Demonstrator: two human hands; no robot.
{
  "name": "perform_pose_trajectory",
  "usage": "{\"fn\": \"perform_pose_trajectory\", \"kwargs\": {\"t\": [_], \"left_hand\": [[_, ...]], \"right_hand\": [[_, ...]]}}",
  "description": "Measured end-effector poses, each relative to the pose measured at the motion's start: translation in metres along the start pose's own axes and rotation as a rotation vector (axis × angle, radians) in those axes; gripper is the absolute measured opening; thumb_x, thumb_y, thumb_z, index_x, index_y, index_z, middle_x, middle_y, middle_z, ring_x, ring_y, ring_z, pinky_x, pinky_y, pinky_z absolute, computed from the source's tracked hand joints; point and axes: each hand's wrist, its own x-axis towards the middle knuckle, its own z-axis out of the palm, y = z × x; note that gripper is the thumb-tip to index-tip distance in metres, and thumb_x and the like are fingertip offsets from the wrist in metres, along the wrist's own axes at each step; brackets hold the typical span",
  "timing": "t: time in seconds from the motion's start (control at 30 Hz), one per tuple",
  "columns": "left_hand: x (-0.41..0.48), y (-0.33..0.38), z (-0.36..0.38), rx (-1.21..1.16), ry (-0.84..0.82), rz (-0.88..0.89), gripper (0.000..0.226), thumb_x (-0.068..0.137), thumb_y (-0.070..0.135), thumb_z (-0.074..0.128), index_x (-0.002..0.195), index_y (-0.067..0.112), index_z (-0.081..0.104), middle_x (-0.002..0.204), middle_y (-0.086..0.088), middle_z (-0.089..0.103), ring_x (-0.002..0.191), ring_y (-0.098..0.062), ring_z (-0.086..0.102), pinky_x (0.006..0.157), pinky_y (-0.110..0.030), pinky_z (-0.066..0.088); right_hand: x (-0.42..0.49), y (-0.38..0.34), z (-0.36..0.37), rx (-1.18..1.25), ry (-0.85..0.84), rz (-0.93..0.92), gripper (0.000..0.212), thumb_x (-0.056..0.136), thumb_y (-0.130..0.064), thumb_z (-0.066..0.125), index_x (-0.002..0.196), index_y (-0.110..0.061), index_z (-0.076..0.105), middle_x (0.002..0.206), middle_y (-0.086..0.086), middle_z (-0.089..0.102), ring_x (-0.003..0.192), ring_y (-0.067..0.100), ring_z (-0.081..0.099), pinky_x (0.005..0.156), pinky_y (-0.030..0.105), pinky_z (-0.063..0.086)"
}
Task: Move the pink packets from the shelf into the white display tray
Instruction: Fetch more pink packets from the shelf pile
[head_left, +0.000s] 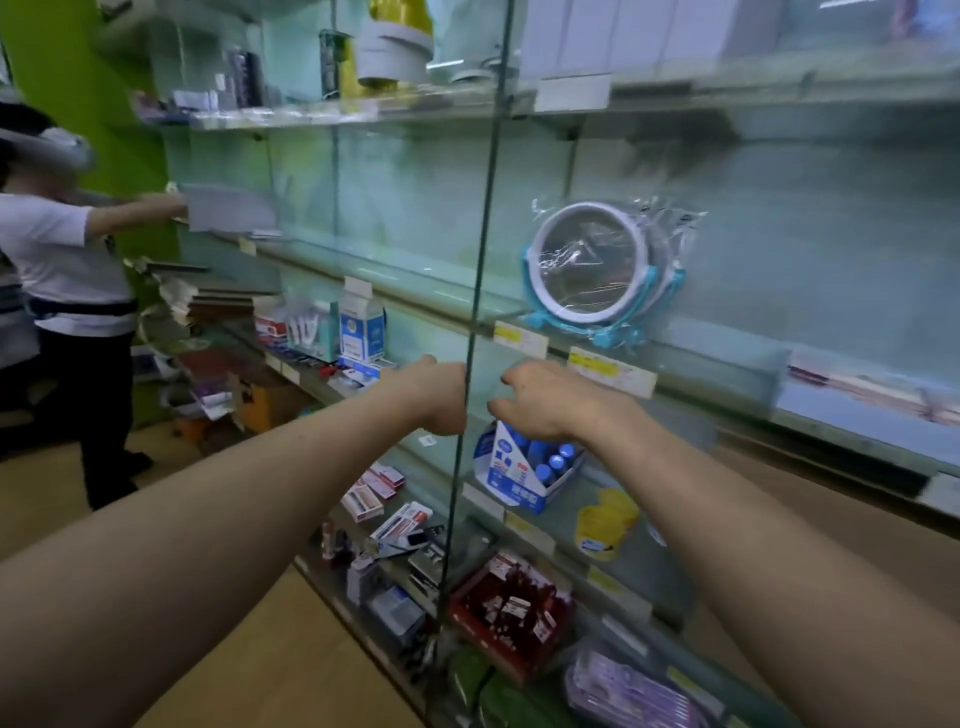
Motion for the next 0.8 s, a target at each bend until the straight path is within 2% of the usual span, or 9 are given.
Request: {"fn": "perform_pose_trajectory", "kwargs": {"t": [0.2, 0.4, 0.5, 0.6, 0.7, 0.8], "left_hand": [[0.022, -0.079, 0.004, 0.030, -0.033, -0.005, 0.058, 0.085, 0.020, 0.054, 0.139, 0.013, 0.034, 0.138, -0.015, 0.042, 0.122, -0.034, 0.047, 0.100, -0.049, 0.043], [0.037, -0.142, 0.005, 0.072, -0.040, -0.003, 0.054, 0.085, 0.019, 0.061, 0.134, 0.010, 0.040, 0.133, -0.013, 0.050, 0.118, -0.033, 0.051, 0.099, -0.047, 0.044], [0.046, -0.165, 0.007, 0.077, -0.043, 0.014, 0.058, 0.088, 0.019, 0.061, 0.140, 0.008, 0.038, 0.137, -0.014, 0.048, 0.121, -0.031, 0.050, 0.100, -0.041, 0.045], [0.055, -0.185, 0.007, 0.092, -0.040, 0.040, 0.058, 0.092, 0.020, 0.056, 0.145, 0.016, 0.033, 0.136, -0.013, 0.047, 0.120, -0.030, 0.049, 0.100, -0.036, 0.045], [0.068, -0.204, 0.008, 0.069, -0.039, 0.022, 0.055, 0.087, 0.021, 0.059, 0.139, 0.014, 0.040, 0.125, -0.013, 0.054, 0.109, -0.028, 0.055, 0.092, -0.036, 0.049], [0.081, -0.220, 0.010, 0.049, -0.046, -0.009, 0.056, 0.084, 0.021, 0.062, 0.136, 0.014, 0.041, 0.121, -0.011, 0.056, 0.105, -0.027, 0.056, 0.090, -0.039, 0.050]], "right_hand": [[0.062, -0.065, 0.012, 0.004, -0.069, 0.026, 0.053, 0.095, -0.047, 0.043, 0.136, -0.014, 0.047, 0.140, 0.012, 0.048, 0.123, 0.031, 0.049, 0.098, 0.038, 0.043], [0.103, -0.124, 0.015, 0.019, -0.112, -0.005, 0.049, 0.095, -0.044, 0.042, 0.132, -0.013, 0.050, 0.137, 0.011, 0.051, 0.120, 0.030, 0.051, 0.099, 0.038, 0.044], [0.118, -0.147, 0.015, 0.001, -0.131, -0.029, 0.046, 0.096, -0.042, 0.042, 0.126, -0.009, 0.053, 0.130, 0.012, 0.055, 0.112, 0.030, 0.054, 0.088, 0.033, 0.045], [0.134, -0.162, 0.015, -0.020, -0.133, -0.047, 0.041, 0.097, -0.040, 0.041, 0.120, -0.008, 0.055, 0.123, 0.014, 0.058, 0.104, 0.030, 0.055, 0.076, 0.029, 0.040], [0.153, -0.174, 0.015, -0.043, -0.136, -0.063, 0.037, 0.098, -0.036, 0.041, 0.116, -0.007, 0.055, 0.118, 0.013, 0.059, 0.092, 0.029, 0.052, 0.071, 0.028, 0.037], [0.176, -0.184, 0.019, -0.065, -0.140, -0.081, 0.026, 0.097, -0.033, 0.042, 0.100, -0.010, 0.054, 0.103, 0.012, 0.057, 0.084, 0.027, 0.050, 0.064, 0.028, 0.037]]}}
